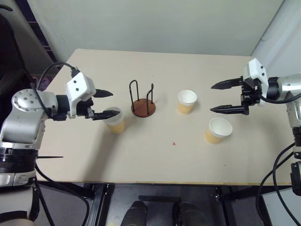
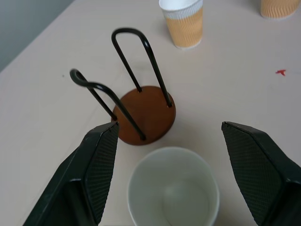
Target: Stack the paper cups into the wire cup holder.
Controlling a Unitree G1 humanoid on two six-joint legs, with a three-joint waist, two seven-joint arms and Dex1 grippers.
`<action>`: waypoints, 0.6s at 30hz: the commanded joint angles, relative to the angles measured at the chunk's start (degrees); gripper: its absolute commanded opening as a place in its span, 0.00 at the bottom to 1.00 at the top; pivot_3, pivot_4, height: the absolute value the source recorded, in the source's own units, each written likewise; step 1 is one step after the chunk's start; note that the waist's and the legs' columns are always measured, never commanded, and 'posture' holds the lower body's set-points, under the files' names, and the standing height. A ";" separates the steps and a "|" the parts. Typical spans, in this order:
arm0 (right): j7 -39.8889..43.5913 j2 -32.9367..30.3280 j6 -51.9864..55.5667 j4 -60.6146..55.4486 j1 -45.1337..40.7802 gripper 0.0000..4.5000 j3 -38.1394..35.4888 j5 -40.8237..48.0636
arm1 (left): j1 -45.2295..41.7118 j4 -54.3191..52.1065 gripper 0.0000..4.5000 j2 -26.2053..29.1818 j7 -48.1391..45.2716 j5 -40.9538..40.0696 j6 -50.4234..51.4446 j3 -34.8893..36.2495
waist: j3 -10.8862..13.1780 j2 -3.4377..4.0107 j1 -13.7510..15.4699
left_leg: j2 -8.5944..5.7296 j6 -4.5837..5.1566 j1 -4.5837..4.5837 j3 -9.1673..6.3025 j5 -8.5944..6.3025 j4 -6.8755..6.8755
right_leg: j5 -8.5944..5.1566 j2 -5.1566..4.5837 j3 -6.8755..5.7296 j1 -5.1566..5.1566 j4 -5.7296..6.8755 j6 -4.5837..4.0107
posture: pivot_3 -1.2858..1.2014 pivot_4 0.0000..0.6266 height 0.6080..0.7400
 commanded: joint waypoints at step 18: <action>-2.84 -0.96 4.80 -11.35 1.24 1.00 -3.27 4.00 | -10.35 7.84 0.82 -15.08 20.62 13.09 6.85 -8.24 | 0.00 0.00 0.31 | 0.00 -0.21 -0.03 0.46 0.12 0.06 | 0.09 0.01 0.00 0.03 -0.04 0.14 | 0.52 0.24 1.00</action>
